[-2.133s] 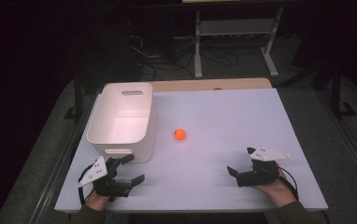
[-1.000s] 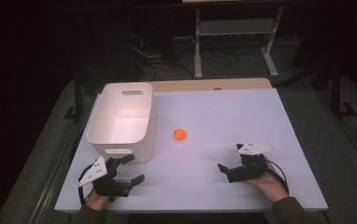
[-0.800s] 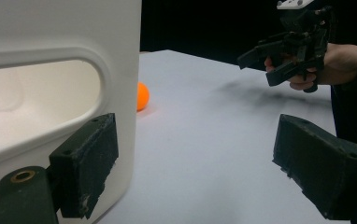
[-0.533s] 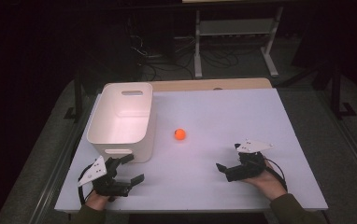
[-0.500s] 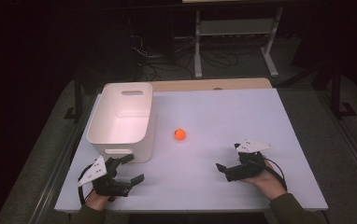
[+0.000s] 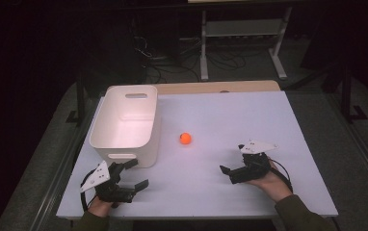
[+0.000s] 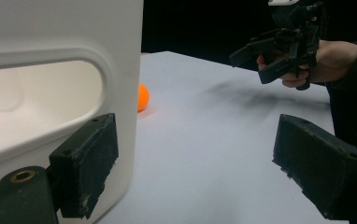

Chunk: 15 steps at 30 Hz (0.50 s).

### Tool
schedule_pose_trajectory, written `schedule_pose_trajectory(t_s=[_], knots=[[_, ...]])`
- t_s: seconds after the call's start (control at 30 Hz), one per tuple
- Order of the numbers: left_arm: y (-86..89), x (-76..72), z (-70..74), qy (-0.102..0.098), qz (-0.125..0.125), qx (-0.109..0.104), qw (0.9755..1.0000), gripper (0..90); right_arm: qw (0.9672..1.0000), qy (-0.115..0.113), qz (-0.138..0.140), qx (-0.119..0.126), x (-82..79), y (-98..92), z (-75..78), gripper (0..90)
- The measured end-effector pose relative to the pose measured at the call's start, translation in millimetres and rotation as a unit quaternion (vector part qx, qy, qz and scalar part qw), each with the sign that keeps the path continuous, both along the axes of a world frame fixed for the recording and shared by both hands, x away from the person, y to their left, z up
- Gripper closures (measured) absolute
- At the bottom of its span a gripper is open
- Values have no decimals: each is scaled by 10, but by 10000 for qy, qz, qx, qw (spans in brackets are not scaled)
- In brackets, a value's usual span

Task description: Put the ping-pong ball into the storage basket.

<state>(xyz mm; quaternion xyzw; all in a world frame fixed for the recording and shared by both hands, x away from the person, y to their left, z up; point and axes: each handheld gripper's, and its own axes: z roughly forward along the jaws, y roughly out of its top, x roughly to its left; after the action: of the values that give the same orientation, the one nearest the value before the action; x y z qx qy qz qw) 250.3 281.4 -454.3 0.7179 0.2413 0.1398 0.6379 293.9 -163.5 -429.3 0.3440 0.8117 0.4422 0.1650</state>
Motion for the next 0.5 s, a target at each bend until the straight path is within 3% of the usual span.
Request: schedule_pose_trajectory(t_s=[0.5], knots=[[3, 1, 0, 0, -2, -4, 10000, 137, 9999, -10, 110, -5, 65, 87, 19, 0]])
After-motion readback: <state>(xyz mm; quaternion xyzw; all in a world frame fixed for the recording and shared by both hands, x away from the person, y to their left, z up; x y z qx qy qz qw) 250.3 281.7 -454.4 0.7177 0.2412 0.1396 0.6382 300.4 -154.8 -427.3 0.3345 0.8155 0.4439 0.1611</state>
